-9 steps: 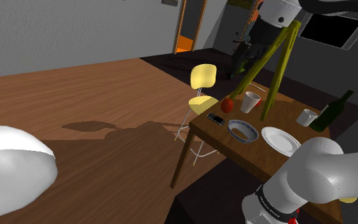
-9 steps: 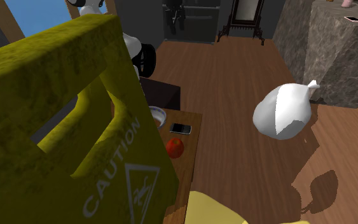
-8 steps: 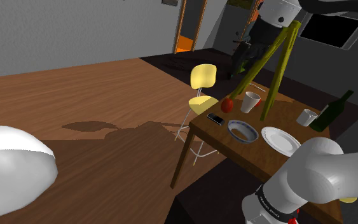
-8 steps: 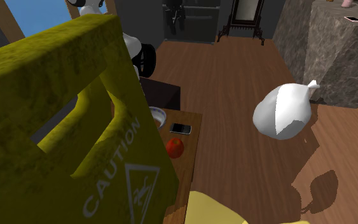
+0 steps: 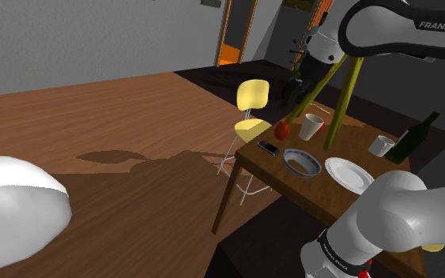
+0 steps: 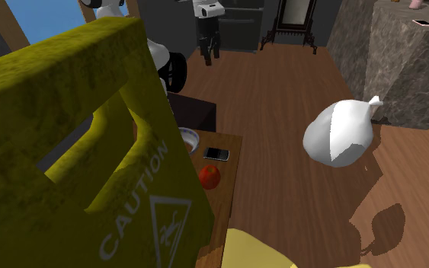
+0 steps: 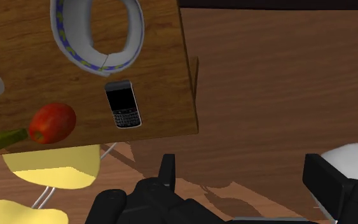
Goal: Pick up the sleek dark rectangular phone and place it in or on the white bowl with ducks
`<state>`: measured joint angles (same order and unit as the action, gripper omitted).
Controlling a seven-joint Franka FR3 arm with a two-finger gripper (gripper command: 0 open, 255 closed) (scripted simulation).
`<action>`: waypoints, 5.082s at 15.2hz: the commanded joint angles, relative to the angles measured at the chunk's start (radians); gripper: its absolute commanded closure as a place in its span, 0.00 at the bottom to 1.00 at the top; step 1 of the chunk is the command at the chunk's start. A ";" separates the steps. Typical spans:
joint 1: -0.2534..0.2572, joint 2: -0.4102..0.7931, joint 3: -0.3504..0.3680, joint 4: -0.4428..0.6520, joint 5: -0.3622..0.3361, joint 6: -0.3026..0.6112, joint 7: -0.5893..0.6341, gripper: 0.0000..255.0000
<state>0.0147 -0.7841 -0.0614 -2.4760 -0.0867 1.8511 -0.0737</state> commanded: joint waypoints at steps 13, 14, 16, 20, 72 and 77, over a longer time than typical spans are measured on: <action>-0.024 0.332 -0.249 -0.113 -0.100 0.403 -0.326 0.00; -0.022 0.367 -0.267 -0.110 -0.099 0.433 -0.351 0.00; -0.018 0.442 -0.302 -0.100 -0.093 0.491 -0.405 0.00; -0.001 0.605 -0.368 -0.063 -0.047 0.600 -0.528 0.00; 0.002 0.710 -0.419 0.087 0.008 0.532 -0.684 1.00; -0.020 0.616 -0.426 0.031 -0.050 0.502 -0.673 1.00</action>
<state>0.0033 -0.1341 -0.4847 -2.4175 -0.1145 2.3564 -0.7507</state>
